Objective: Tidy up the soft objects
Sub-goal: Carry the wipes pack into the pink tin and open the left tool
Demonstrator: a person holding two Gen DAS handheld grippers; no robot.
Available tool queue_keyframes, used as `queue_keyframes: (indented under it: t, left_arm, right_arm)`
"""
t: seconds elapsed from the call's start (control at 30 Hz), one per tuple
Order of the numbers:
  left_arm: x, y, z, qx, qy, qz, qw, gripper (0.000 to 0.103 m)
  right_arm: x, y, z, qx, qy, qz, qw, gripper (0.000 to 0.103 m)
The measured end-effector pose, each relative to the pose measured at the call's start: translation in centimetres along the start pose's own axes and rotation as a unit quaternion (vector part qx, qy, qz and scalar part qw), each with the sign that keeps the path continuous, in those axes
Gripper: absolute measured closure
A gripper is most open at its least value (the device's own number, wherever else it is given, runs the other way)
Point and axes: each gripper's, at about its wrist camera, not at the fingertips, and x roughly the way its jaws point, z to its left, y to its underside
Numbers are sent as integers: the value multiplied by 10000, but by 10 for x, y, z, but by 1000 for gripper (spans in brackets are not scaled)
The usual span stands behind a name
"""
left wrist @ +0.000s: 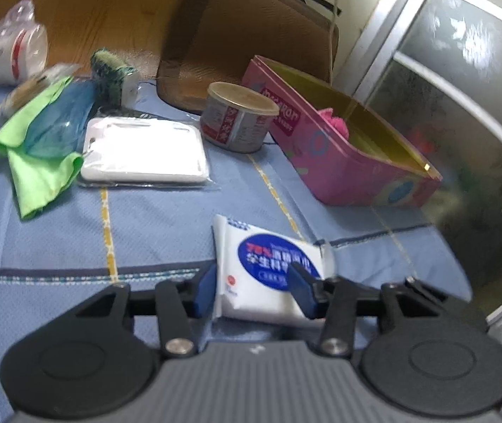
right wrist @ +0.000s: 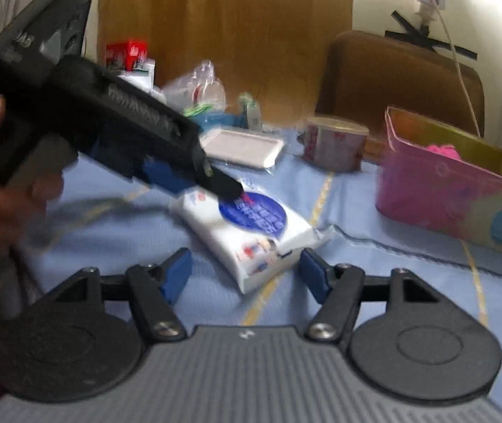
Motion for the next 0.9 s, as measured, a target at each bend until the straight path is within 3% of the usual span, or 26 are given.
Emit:
queue_keyframes:
  t: [0.03, 0.17, 0.33, 0.57, 0.67, 0.8, 0.9]
  left_arm:
    - [-1, -2, -2, 1, -6, 1, 10000, 61]
    - [-8, -28, -25, 181, 281, -331, 9989, 61]
    - [12, -75, -66, 646, 543, -706, 9939, 59]
    - [80, -112, -97, 755, 187, -708, 9945, 58]
    - [69, -109, -89, 623, 179, -790, 9948, 58]
    - [17, -88, -55, 544, 393, -1224, 9902, 52]
    - [-18, -65, -9, 399, -17, -1388, 9895, 52]
  right_arm:
    - [4, -3, -3, 96, 146, -14, 9998, 51]
    - [-6, -11, -12, 231, 359, -413, 9982, 54]
    - [-29, -39, -37, -200, 1217, -1230, 9847, 54]
    - [12, -63, -127, 541, 1860, -1096, 9749, 53]
    - [25, -67, -139, 602, 2290, -997, 9664, 39]
    - [8, -61, -134, 1005, 2097, -1373, 9628, 39]
    - [-6, -50, -113, 1105, 1663, -1568, 9672, 41]
